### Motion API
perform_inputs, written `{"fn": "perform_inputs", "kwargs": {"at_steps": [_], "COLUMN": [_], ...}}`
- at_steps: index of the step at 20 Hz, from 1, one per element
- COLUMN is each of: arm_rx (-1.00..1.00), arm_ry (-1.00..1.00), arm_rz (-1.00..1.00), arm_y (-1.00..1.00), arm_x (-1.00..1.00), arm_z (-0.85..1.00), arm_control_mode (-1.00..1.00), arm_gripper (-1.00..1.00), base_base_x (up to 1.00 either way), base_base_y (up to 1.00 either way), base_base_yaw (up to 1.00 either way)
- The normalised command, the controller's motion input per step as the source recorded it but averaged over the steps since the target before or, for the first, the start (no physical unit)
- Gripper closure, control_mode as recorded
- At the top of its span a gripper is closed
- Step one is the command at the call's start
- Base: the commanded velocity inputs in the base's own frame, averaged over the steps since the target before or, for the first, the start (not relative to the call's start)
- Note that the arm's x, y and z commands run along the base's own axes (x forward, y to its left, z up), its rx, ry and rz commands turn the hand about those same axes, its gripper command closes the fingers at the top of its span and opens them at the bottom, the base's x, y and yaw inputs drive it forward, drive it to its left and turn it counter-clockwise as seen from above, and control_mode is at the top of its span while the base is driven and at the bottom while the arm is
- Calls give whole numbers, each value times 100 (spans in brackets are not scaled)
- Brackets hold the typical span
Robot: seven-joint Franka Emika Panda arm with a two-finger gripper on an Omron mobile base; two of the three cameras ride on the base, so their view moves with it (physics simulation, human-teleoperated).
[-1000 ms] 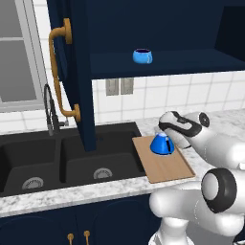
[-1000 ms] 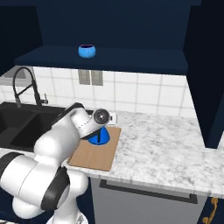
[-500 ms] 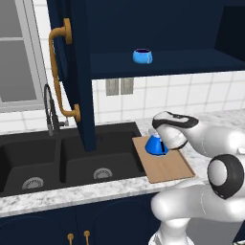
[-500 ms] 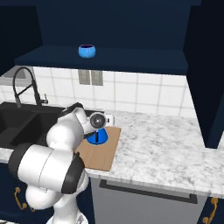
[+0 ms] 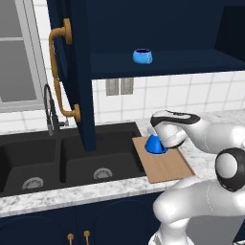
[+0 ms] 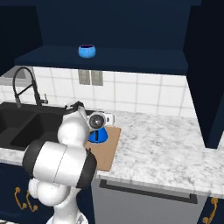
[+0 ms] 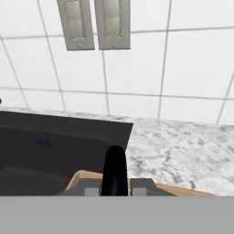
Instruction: Pick the kettle from the counter and place it on the tray. Then pick the mug from the cabinet and place it on the tray. Then close the cabinet doors.
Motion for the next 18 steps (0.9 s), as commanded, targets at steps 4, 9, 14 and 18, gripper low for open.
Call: {"fn": "perform_inputs", "kwargs": {"at_steps": [4,9,14,18], "arm_rx": [0,0,-6,-12], "arm_ry": [1,9,11,9], "arm_rz": [0,0,0,0], "arm_y": [-7,-19,-35,-32], "arm_x": [-44,-30,0,-29], "arm_z": [0,10,11,31], "arm_control_mode": [-100,-100,-100,-100], "arm_gripper": [-100,-100,-100,-100], "base_base_x": [0,0,0,0], "base_base_y": [0,0,0,0], "base_base_yaw": [0,0,0,0]}}
